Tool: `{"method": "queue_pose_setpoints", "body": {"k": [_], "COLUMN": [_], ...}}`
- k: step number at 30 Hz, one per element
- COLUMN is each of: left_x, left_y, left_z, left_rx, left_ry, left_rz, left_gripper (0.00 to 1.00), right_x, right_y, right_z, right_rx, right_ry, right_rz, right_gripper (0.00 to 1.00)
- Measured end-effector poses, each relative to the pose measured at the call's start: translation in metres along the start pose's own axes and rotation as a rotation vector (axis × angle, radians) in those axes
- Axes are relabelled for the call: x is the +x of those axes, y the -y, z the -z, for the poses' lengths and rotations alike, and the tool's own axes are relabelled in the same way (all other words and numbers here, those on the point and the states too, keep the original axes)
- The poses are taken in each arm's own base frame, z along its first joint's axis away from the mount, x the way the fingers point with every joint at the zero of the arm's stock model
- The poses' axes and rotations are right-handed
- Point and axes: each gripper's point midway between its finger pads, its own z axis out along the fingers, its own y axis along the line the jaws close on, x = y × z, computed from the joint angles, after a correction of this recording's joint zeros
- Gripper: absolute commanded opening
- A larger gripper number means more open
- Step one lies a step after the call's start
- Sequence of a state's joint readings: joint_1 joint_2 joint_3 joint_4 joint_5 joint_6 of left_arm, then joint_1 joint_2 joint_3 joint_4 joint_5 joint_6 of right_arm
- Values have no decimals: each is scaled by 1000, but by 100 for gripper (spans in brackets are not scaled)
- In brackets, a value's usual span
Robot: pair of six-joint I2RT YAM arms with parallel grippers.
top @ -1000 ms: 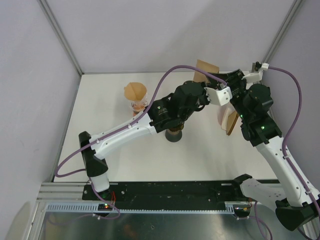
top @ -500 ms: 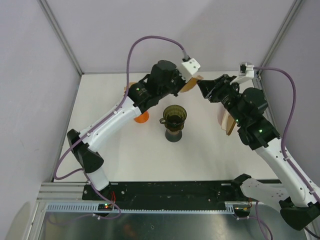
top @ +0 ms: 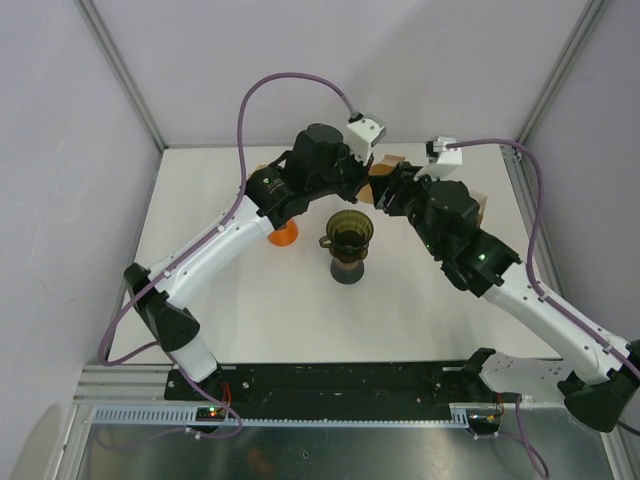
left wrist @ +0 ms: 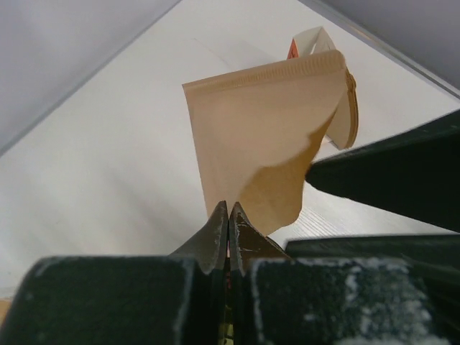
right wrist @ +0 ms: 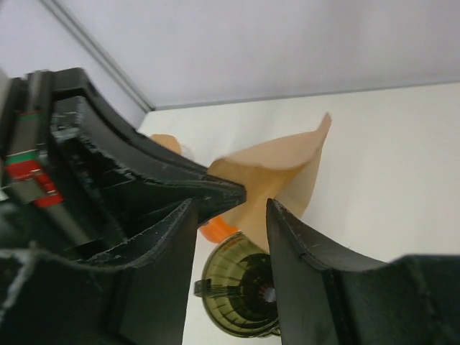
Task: Place the coffee filter in the dripper
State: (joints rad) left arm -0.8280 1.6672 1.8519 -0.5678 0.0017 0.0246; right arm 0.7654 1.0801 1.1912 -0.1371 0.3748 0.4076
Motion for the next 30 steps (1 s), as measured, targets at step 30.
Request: {"method": "queue_pose_setpoints", "body": {"k": [30], "left_x": [-4], "left_y": [-11], "left_z": [19], "left_rx": [4], "left_ry": [8], "left_rz": [188], "left_gripper": [0], "right_x": [27], "right_y": [48], "right_z": [-29], "right_rx": [271], "right_ry": [-4], "right_rz": [215], "right_gripper": [49]}}
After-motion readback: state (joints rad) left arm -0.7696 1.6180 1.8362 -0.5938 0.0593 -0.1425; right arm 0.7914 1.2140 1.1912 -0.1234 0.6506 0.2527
